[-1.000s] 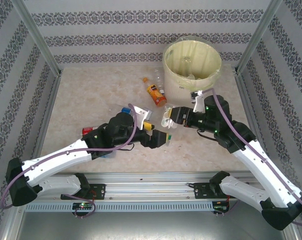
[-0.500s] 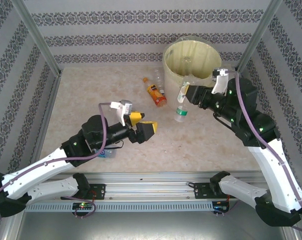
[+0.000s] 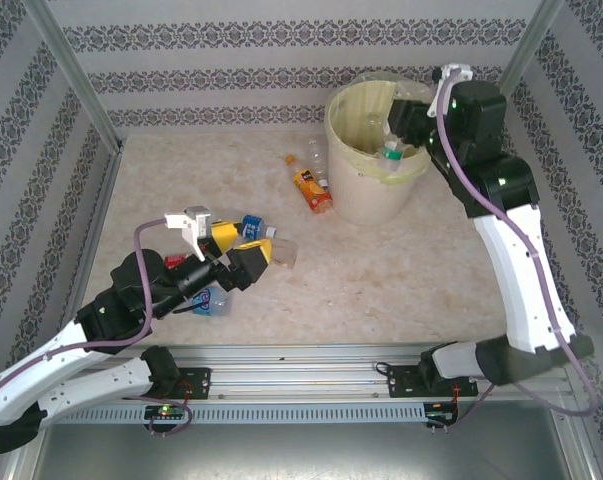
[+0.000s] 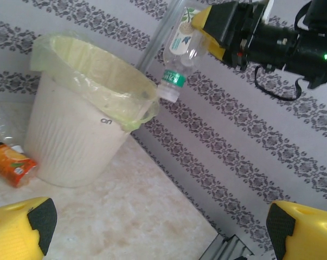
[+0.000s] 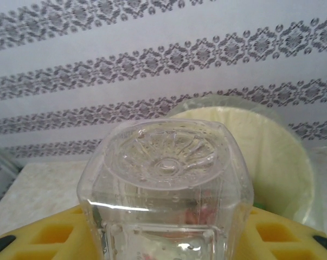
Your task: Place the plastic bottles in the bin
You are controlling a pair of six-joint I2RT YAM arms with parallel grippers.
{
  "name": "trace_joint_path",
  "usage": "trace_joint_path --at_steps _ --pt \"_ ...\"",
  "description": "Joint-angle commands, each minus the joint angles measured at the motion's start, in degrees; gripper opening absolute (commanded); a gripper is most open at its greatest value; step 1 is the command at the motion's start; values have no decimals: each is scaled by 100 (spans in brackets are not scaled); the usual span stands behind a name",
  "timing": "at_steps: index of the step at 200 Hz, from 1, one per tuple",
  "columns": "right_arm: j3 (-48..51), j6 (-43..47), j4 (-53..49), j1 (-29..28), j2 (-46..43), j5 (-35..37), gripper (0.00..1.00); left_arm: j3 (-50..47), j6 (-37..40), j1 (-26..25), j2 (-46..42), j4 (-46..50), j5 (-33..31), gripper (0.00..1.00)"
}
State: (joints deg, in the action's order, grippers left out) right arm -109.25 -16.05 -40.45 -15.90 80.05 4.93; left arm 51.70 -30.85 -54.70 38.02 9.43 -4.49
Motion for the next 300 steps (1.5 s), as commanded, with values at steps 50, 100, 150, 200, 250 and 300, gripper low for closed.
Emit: trace_joint_path --at_steps 50,100,150,200,250,300 --pt "-2538 216 -774 738 2233 -752 51 57 194 -65 -174 1047 -418 100" --pt "-3559 135 -1586 1010 3390 -1153 52 27 123 -67 -207 1324 -512 100" --pt "-3516 155 -2266 1146 3926 -1134 53 -114 62 -67 -198 1289 -528 100" --pt "-3523 90 -2518 1168 4210 -1039 59 -181 -8 -66 -205 1377 -527 100" --pt "-3626 38 -2546 1178 4078 -1047 81 -186 -70 -67 -208 1352 -527 100" --pt "-3411 65 -2527 1195 3428 -1125 88 -195 -157 -67 -181 1316 -587 100"
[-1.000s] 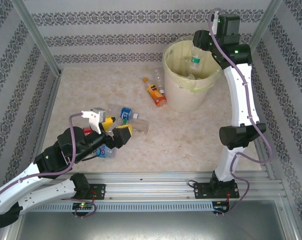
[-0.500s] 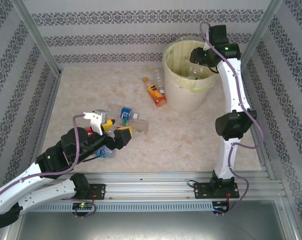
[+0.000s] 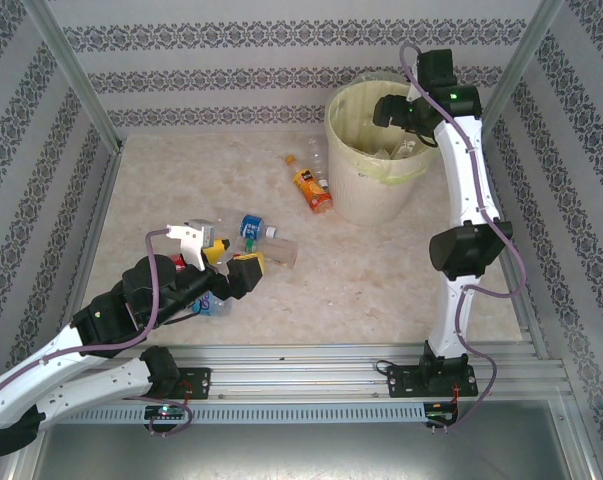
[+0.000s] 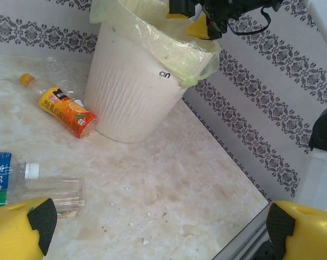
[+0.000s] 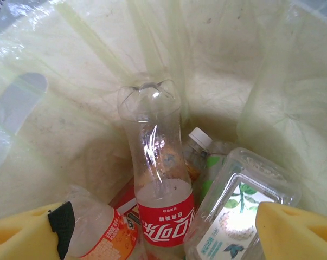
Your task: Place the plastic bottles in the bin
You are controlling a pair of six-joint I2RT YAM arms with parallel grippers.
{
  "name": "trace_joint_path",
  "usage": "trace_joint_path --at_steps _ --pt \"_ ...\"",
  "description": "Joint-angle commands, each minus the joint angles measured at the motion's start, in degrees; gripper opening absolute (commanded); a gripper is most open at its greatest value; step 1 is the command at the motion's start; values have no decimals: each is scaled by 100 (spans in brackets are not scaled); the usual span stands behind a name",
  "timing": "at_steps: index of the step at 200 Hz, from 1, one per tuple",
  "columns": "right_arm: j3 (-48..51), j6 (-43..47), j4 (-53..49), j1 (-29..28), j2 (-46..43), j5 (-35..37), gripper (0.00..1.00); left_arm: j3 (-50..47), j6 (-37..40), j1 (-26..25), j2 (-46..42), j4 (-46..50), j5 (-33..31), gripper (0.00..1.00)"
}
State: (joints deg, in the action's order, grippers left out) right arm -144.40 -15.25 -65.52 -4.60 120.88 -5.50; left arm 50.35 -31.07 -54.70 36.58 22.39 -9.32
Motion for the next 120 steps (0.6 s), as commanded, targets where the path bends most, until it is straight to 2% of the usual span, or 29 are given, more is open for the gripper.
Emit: trace_joint_path --at_steps 1,44,69,120 --pt "135 -15 -8 65 -680 -92 88 -60 -140 -67 -32 19 -104 100" --pt "1452 61 450 17 -1857 -321 90 -33 -364 -58 105 134 -290 100" --pt "2664 29 914 -99 -2859 -355 90 109 -647 -17 328 400 -612 100" --pt "5389 -199 1973 -673 -5143 -860 96 336 -893 328 906 370 -298 100"
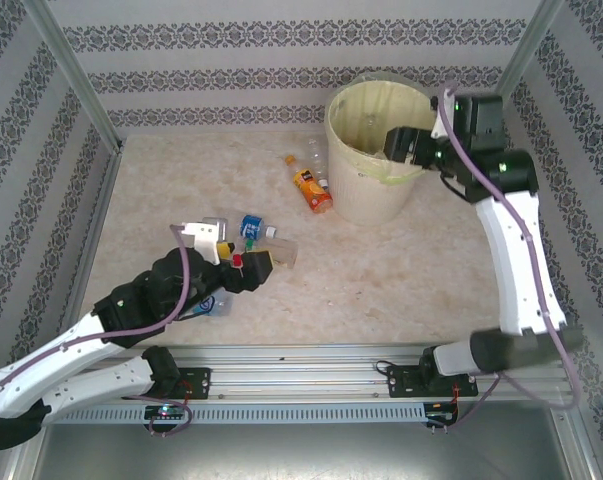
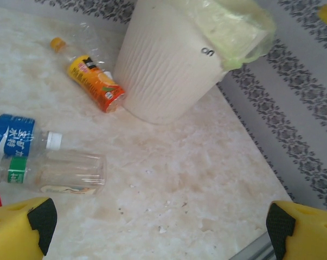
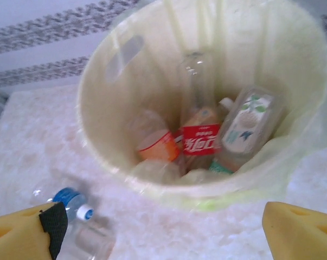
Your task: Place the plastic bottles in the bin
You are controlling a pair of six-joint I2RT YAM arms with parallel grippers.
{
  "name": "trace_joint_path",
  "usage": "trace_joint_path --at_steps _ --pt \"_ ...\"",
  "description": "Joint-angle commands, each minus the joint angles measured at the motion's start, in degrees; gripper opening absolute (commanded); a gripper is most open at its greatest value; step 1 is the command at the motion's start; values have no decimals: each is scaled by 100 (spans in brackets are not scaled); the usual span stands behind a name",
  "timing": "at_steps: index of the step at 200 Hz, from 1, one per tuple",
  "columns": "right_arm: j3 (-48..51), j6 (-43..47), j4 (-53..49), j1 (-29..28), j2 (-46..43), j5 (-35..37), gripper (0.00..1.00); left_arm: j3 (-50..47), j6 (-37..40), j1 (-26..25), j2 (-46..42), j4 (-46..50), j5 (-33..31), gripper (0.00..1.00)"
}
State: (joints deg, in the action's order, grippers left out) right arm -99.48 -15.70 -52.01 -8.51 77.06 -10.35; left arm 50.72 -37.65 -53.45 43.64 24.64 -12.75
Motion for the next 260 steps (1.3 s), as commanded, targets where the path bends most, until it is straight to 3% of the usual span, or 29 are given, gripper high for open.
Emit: trace_joint_path --at_steps 1,62,115,203,260 --pt "962 -161 635 -295 -810 -378 96 307 -244 212 212 141 63 100" --pt "2905 -349 962 -1271 -2794 -240 98 611 -758 1330 1196 -296 1396 100" --pt "3892 -615 996 -1418 -3900 -51 98 1500 -968 1847 2738 -311 1961 100" --pt "4124 -809 755 -1419 -4289 -13 98 3059 -1310 2551 5639 -536 2577 98" --pt "4224 -928 720 -1419 -4415 -64 98 3811 -1270 2616 7158 -1166 3083 98"
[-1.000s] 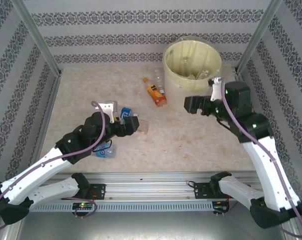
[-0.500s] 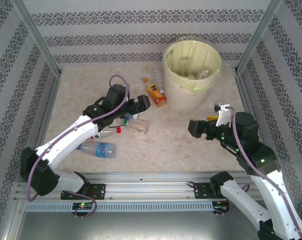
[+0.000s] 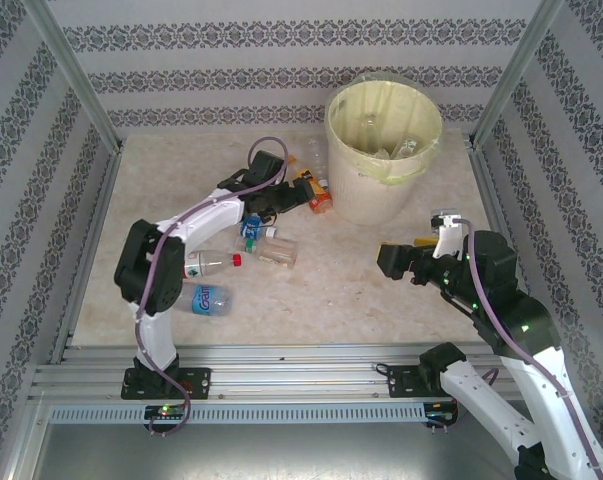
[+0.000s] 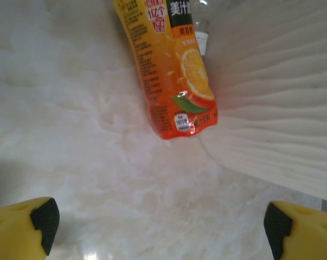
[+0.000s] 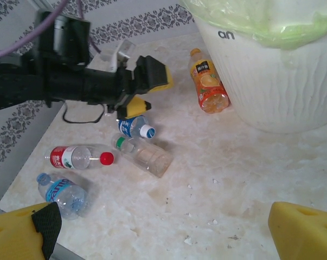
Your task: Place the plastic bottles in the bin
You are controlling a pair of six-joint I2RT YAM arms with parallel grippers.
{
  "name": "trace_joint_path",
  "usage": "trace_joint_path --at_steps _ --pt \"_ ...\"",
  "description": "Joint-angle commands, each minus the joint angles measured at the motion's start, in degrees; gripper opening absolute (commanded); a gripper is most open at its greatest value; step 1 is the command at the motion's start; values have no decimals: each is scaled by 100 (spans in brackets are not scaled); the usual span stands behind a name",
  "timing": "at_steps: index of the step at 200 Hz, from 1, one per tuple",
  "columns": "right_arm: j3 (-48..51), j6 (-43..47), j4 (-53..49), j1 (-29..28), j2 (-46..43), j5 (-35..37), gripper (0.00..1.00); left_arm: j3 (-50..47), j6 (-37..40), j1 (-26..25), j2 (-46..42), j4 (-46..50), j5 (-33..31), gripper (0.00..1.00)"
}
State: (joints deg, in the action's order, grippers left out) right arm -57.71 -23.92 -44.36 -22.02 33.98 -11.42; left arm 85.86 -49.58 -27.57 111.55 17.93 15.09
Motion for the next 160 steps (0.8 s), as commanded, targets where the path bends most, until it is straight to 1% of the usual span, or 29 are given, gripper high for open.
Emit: trace_joint_path --at_steps 1,24,50,97,160 --pt "44 -105 -46 -67 -109 43 98 307 -82 30 376 -511 295 98" --pt "100 -121 -98 -66 -142 94 98 366 -293 95 742 -931 301 98" --pt "146 -155 -136 -66 -196 87 98 411 -591 134 1083 -1710 438 98" --pt "103 -145 -269 -70 -250 96 98 645 -900 137 1604 -2139 345 98" --pt "147 -156 -330 -73 -253 193 98 664 -1256 116 2015 -2437 387 93"
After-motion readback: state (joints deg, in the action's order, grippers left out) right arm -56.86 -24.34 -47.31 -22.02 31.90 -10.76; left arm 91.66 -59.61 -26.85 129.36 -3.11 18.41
